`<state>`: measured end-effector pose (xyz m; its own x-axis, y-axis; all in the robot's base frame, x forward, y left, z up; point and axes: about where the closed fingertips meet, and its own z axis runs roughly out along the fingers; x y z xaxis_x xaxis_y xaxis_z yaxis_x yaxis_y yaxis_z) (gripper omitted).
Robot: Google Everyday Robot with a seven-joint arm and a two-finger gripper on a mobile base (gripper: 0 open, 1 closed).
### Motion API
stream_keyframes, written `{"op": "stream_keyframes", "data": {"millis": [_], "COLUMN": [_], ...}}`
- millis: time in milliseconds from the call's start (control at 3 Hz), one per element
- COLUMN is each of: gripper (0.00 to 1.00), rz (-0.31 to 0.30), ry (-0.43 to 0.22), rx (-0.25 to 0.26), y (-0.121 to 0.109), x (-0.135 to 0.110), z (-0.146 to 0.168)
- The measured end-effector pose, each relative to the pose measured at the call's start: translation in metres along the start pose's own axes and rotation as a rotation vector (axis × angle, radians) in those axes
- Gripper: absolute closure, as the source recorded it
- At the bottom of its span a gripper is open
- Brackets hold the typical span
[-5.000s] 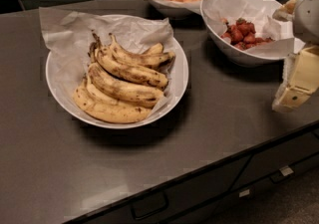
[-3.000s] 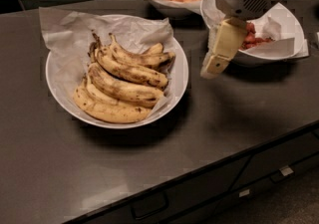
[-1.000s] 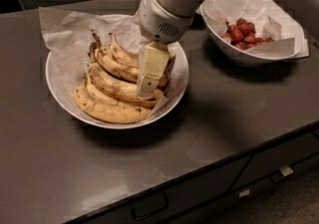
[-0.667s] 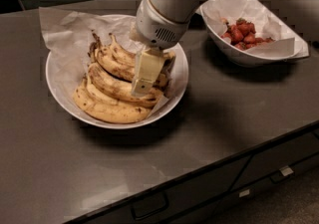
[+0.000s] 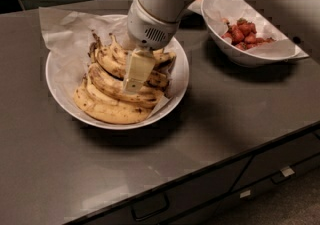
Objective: Pick banana from white bowl
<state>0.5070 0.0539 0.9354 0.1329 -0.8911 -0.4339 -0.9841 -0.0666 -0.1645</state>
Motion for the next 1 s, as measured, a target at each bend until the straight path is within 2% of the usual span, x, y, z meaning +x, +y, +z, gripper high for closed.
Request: {"op": "stream_keyframes", "data": {"millis": [333,667,1000], "gripper": [0.29,0.35,0.34], "rz": [0.001,0.014,0.025], "ry": [0.010,0.023,0.033], "rx": [-0.017,-0.026,-0.033], "y": [-0.0009,-0.0004,0.0001], "x": [-0.0025,0.0010,0.0038], "z": [0.0053,0.0073,0.0058]}}
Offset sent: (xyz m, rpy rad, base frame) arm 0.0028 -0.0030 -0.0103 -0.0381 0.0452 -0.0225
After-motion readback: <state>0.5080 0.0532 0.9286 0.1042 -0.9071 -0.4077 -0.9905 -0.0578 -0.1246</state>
